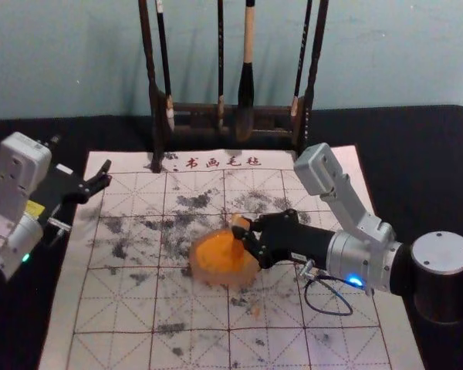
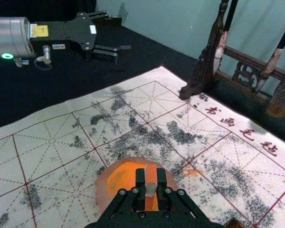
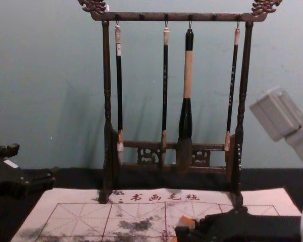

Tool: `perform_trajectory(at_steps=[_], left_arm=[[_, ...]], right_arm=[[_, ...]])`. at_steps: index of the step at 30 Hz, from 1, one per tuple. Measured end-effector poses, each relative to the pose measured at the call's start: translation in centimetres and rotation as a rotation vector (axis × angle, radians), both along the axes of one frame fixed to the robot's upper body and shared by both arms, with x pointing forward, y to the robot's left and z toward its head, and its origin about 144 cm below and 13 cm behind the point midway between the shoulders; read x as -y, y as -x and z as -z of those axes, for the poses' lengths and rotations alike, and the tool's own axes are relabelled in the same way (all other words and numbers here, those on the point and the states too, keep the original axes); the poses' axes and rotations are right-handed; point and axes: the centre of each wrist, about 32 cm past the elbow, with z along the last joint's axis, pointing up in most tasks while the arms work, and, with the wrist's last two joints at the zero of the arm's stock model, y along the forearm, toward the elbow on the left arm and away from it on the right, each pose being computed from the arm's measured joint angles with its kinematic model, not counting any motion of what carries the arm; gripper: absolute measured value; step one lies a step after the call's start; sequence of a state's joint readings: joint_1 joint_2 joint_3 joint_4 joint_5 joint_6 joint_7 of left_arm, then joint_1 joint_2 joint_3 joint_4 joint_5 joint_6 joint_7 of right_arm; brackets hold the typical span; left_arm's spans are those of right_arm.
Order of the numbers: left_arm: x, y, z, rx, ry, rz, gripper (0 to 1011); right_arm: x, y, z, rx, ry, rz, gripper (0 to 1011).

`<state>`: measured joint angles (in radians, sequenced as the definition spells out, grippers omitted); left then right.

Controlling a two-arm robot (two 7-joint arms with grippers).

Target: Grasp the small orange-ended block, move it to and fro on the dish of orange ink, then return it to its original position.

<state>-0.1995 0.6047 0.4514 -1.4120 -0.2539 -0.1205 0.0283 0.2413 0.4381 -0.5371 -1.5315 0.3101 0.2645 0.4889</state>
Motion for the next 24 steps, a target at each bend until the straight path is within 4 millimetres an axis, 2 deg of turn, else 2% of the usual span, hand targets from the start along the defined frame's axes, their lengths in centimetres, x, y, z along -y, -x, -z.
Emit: perform_trajectory(at_steps=[24], left_arm=[[0.0, 0.0, 0.0, 0.000, 0.000, 0.000, 1001]], right_arm=[[-1.9, 0.3, 0.2, -0.019, -0.010, -0.051, 127]])
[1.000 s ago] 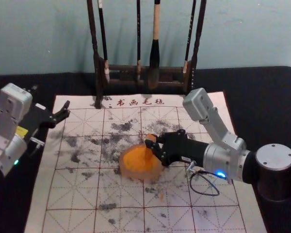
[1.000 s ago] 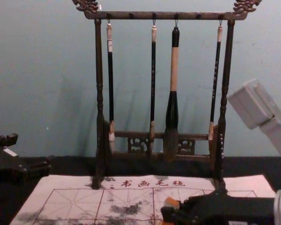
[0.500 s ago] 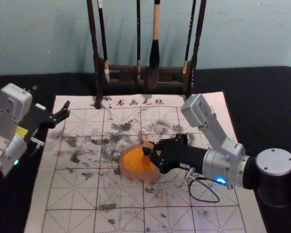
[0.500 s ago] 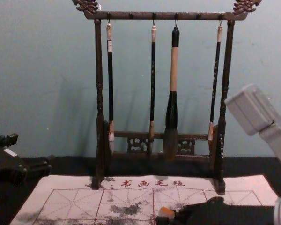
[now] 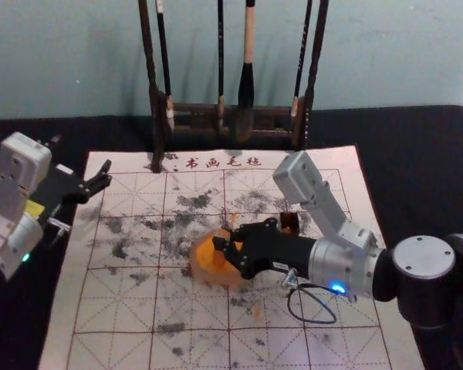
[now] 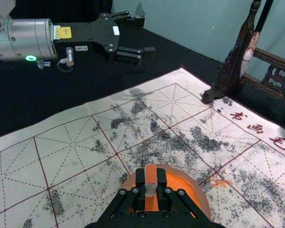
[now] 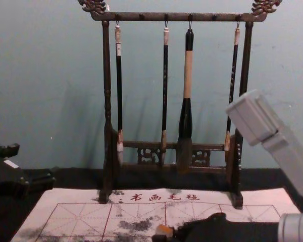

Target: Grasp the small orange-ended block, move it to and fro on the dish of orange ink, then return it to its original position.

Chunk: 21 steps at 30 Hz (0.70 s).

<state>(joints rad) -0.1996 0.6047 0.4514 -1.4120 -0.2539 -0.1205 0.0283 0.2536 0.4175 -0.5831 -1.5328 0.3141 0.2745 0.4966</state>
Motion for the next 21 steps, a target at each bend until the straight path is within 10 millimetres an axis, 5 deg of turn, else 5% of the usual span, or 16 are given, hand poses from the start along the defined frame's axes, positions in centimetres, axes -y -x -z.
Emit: perform_trajectory(at_steps=[21], left_arm=[[0.0, 0.0, 0.0, 0.000, 0.000, 0.000, 1001]], right_arm=[[-0.5, -1.7, 0.0, 0.023, 0.001, 0.065, 127]])
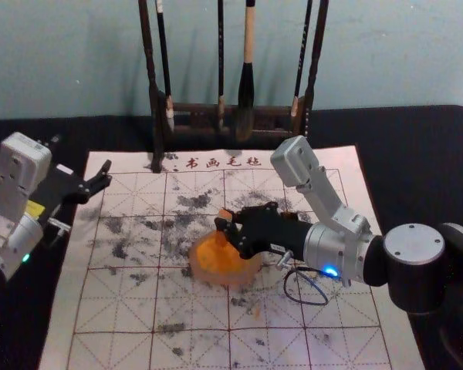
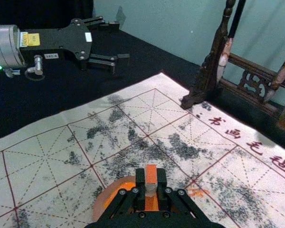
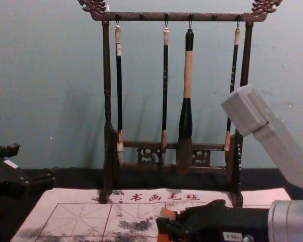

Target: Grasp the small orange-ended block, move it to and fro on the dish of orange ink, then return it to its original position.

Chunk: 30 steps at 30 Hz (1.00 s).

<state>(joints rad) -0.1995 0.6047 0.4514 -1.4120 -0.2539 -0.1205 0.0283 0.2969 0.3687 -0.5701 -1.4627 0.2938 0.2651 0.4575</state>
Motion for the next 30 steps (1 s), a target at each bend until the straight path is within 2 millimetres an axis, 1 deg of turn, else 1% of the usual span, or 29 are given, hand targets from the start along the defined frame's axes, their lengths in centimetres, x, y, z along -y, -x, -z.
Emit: perform_trajectory(at_steps=[11, 24, 30], left_arm=[[0.0, 0.0, 0.0, 0.000, 0.000, 0.000, 1001], [0.0, 0.0, 0.0, 0.000, 0.000, 0.000, 1001], [0.0, 0.0, 0.0, 0.000, 0.000, 0.000, 1001]], right_arm=[[0.8, 0.2, -0.1, 0.005, 0.004, 0.012, 127], [2.1, 0.8, 0.0, -0.003, 0.010, 0.012, 127], [2.3, 1.2, 0.0, -0.010, 0.010, 0.004, 127]])
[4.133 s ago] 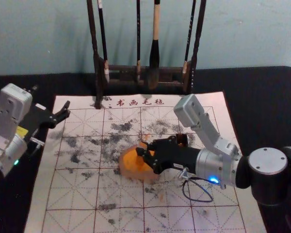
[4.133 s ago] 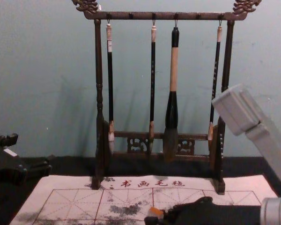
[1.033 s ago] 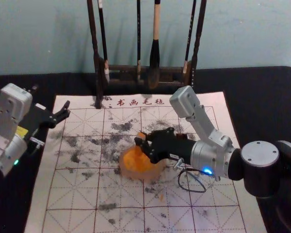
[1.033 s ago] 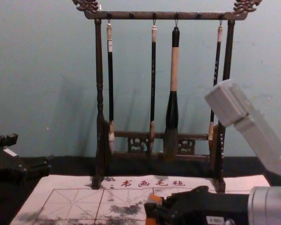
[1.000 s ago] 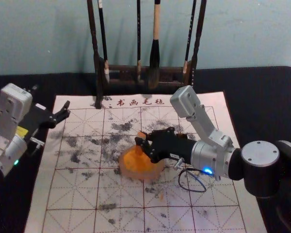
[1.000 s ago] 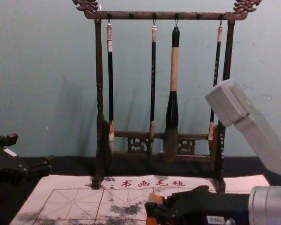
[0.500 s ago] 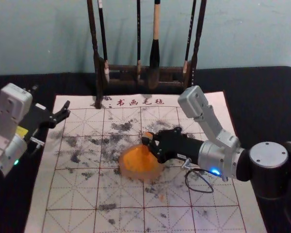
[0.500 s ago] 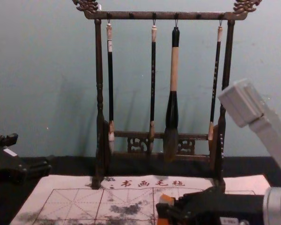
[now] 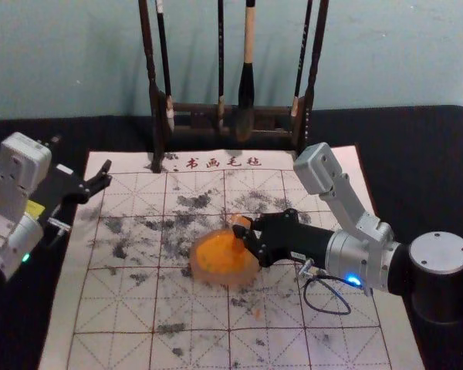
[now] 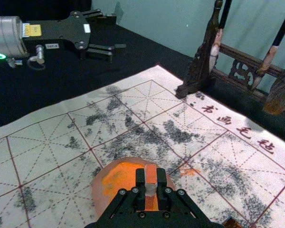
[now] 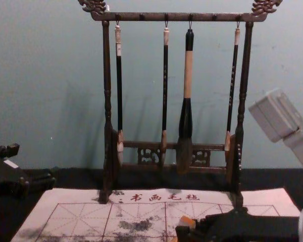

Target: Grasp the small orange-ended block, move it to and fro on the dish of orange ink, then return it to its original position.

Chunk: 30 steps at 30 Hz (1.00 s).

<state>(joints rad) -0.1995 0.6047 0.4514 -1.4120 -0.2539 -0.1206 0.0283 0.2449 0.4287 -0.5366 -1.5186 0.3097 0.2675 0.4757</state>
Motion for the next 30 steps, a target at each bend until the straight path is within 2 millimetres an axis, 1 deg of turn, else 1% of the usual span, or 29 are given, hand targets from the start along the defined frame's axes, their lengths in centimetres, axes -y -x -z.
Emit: perform_trajectory(at_steps=[7, 15, 30], left_arm=[[0.0, 0.0, 0.0, 0.000, 0.000, 0.000, 1001], [0.0, 0.0, 0.0, 0.000, 0.000, 0.000, 1001], [0.0, 0.0, 0.0, 0.000, 0.000, 0.000, 1001]], right_arm=[[0.1, 0.5, 0.0, -0.013, -0.006, -0.013, 127], [-0.7, 0.9, 0.1, -0.023, -0.011, -0.044, 127], [-2.3, 0.1, 0.0, -0.014, -0.013, -0.058, 127]])
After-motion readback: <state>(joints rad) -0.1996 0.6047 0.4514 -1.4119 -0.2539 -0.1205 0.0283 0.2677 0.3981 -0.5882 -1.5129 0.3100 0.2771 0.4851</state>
